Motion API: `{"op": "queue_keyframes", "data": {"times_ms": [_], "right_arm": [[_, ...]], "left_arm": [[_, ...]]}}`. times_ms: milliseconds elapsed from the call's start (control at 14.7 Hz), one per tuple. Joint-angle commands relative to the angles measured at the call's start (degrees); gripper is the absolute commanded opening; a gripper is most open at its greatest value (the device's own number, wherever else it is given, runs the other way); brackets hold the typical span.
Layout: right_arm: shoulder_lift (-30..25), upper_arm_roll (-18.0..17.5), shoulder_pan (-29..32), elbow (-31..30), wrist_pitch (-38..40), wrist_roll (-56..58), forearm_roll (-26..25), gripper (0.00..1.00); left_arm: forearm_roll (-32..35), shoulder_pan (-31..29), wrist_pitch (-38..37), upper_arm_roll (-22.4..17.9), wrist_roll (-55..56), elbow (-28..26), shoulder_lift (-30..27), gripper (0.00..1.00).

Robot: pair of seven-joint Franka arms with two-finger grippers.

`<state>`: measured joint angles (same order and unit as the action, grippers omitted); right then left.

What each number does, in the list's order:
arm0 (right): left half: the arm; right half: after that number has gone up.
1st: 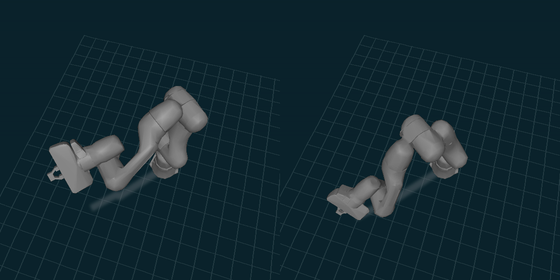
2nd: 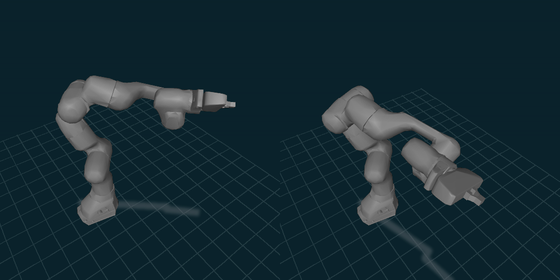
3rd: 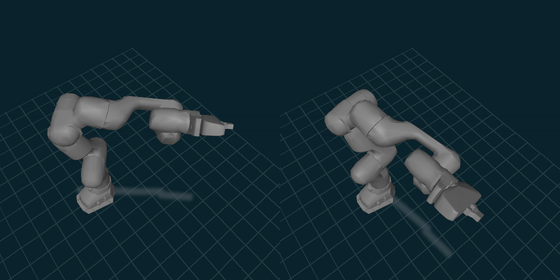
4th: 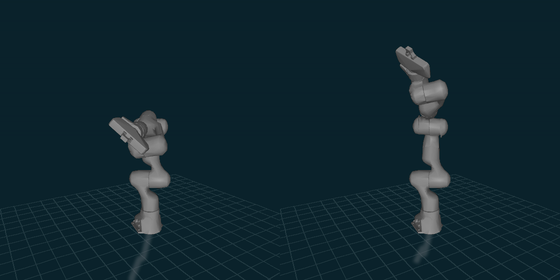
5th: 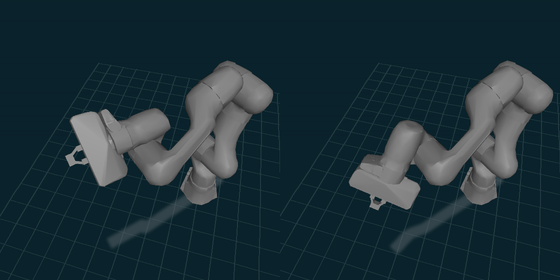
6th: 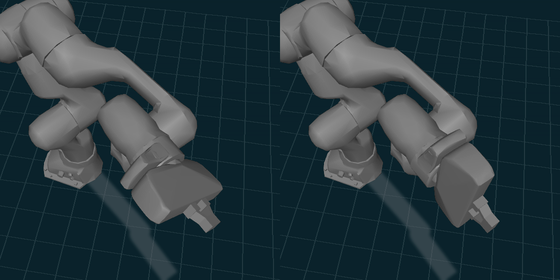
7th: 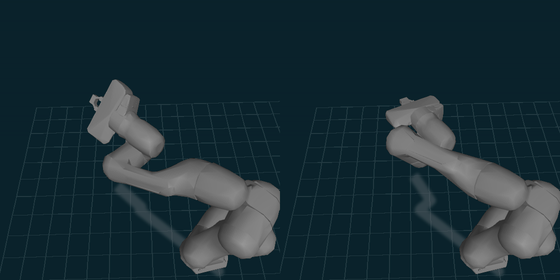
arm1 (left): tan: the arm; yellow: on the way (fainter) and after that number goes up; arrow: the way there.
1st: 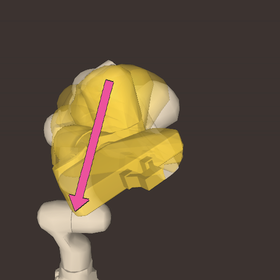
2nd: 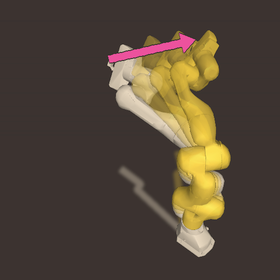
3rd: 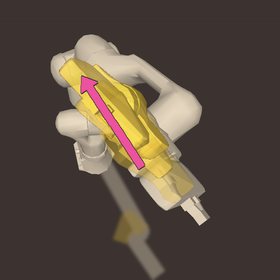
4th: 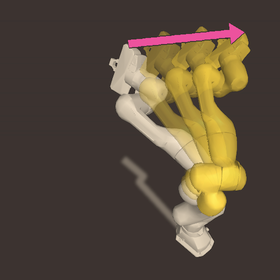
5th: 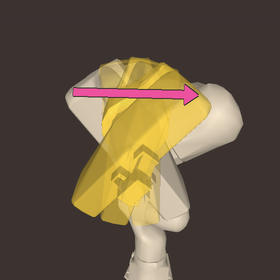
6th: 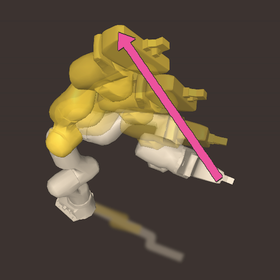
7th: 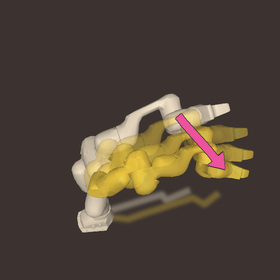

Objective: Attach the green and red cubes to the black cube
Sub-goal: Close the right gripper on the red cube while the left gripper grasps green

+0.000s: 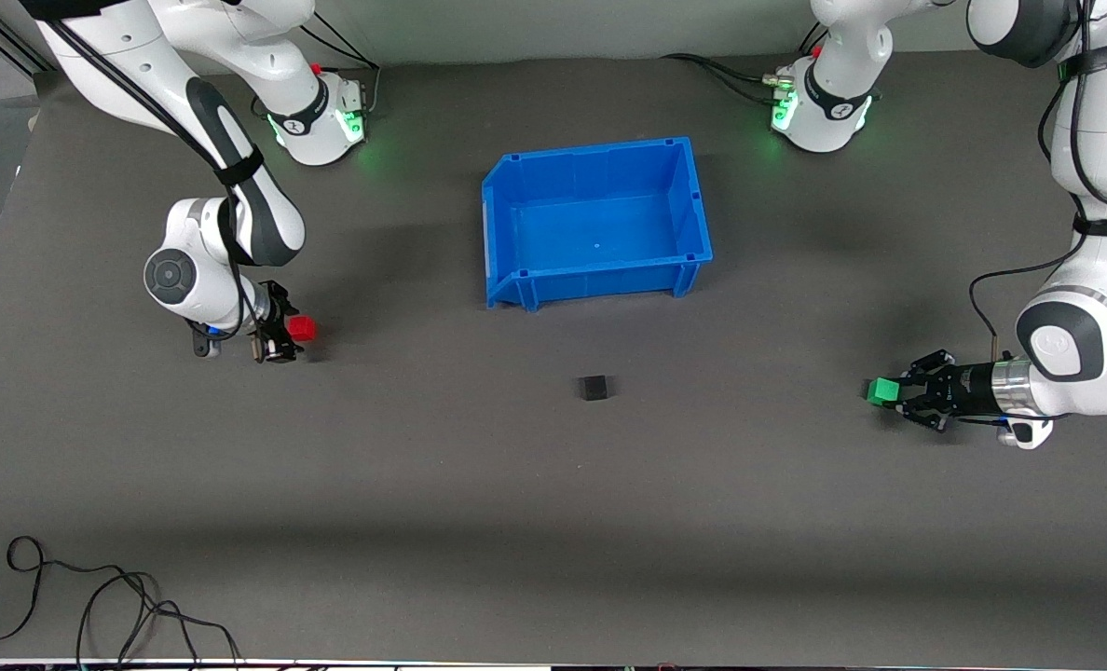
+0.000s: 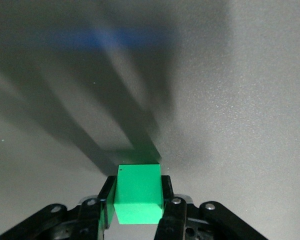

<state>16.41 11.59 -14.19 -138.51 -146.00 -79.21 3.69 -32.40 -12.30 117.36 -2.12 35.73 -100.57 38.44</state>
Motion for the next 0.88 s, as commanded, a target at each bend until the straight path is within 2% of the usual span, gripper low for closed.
{"op": "queue_keyframes", "data": {"times_ms": [0,68,204,340,544,680,816], "right_arm": [[-0.1,0.4,-0.5,-0.2,-0.7,-1.8,-1.4,0.49],[-0.1,0.4,-0.4,-0.2,-0.6,-1.6,-1.4,0.43],[-0.5,0.4,-0.4,0.1,0.1,-1.7,-1.4,0.39],[-0.8,0.4,-0.4,0.5,1.4,-1.8,-1.4,0.34],[-1.5,-0.2,-1.4,3.4,3.3,-2.5,-0.9,0.33],[-0.7,-0.3,-5.4,12.5,12.9,-8.6,-0.3,0.33],[4.4,-0.3,-10.5,25.8,22.9,-16.3,0.7,0.33]], "left_arm": [[0.5,0.7,-1.4,-0.6,0.4,0.6,-0.8,0.33],[0.5,0.8,-1.4,-0.6,0.6,0.7,-1.1,0.32],[0.5,1.8,-2.7,-0.7,1.5,2.3,-1.2,0.3],[0.5,1.9,-7.8,-0.7,6.1,6.8,-1.1,0.3],[0.0,3.7,-9.0,-0.4,14.3,9.1,-1.1,0.3],[-0.6,6.9,-8.0,-0.4,19.8,9.1,-1.1,0.3],[-2.0,10.3,-6.5,-0.3,25.7,9.1,-1.1,0.3]]}}
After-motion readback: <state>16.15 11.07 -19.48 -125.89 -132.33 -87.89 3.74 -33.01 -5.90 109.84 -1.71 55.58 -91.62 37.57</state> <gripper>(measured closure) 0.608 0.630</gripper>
